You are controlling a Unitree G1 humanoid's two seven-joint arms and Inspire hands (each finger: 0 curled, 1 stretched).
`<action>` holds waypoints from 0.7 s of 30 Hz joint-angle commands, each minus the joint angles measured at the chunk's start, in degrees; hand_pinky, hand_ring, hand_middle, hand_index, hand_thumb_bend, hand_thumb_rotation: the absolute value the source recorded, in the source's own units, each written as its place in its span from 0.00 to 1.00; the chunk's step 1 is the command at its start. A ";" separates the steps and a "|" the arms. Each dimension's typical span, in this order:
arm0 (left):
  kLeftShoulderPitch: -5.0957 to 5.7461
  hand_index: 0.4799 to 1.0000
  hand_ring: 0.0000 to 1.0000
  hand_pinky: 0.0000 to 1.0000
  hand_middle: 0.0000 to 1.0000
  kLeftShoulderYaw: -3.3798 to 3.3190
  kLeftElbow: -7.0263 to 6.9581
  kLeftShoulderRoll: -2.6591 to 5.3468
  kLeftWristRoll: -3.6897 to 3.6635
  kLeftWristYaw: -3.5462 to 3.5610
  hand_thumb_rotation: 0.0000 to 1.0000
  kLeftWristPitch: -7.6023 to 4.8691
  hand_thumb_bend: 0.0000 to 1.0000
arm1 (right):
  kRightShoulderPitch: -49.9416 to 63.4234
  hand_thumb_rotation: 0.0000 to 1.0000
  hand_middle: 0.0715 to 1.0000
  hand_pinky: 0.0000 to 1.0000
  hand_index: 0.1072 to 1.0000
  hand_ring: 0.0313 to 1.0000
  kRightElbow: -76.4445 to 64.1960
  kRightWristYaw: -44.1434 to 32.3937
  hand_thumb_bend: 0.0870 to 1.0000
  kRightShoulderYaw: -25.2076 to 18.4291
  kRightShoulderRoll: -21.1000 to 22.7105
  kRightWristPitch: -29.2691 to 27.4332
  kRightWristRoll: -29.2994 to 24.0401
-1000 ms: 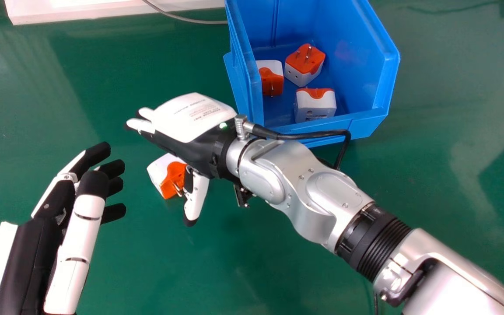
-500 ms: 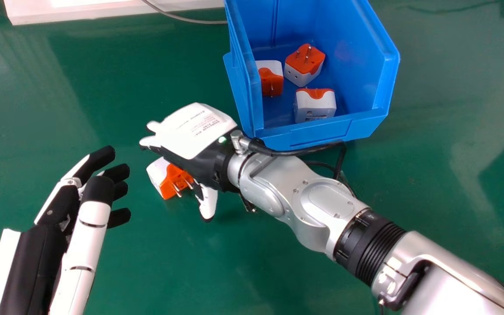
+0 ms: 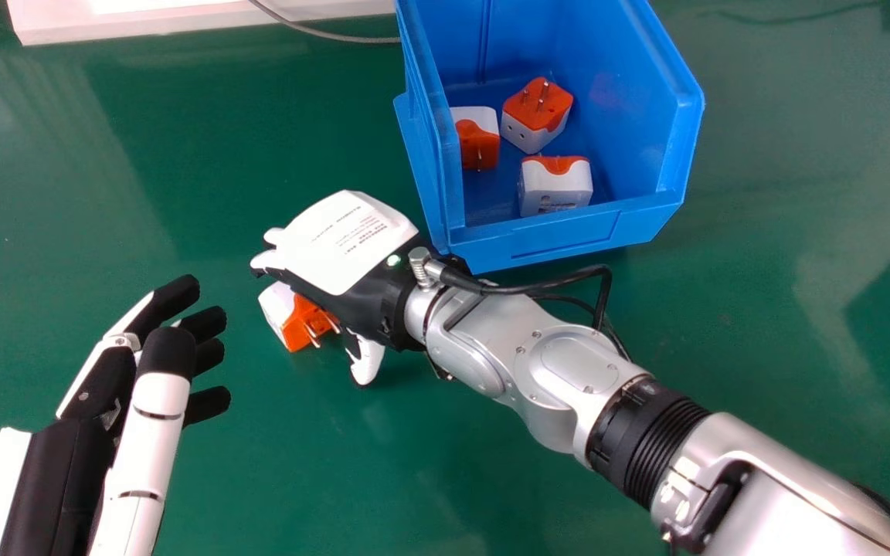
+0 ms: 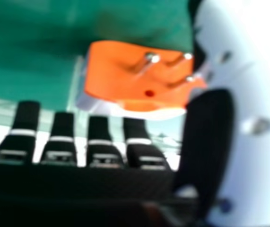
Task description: Pick all objects and put in blue box
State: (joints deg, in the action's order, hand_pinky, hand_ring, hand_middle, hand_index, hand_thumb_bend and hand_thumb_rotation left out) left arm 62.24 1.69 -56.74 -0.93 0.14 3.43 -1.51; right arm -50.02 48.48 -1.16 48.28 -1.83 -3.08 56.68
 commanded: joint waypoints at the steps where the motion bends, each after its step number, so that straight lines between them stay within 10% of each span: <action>1: 1.51 0.71 0.83 0.76 0.83 0.38 -1.89 0.22 0.33 -0.41 0.91 -1.83 0.62 | -1.42 0.04 0.87 0.76 0.79 0.87 -0.59 0.93 0.43 0.33 -0.70 -0.29 0.36; 21: 4.41 0.71 0.83 0.76 0.83 2.04 -2.84 0.01 1.07 -1.34 0.91 -3.45 0.64 | -0.72 0.01 0.82 0.72 0.74 0.82 -1.43 -0.20 0.48 -0.28 -1.70 1.33 -1.25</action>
State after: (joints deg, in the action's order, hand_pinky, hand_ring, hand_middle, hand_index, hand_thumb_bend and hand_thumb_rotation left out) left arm 65.77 3.64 -57.58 -0.89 1.11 2.34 -3.19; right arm -50.00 48.19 -1.58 48.90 -2.35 -2.00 56.27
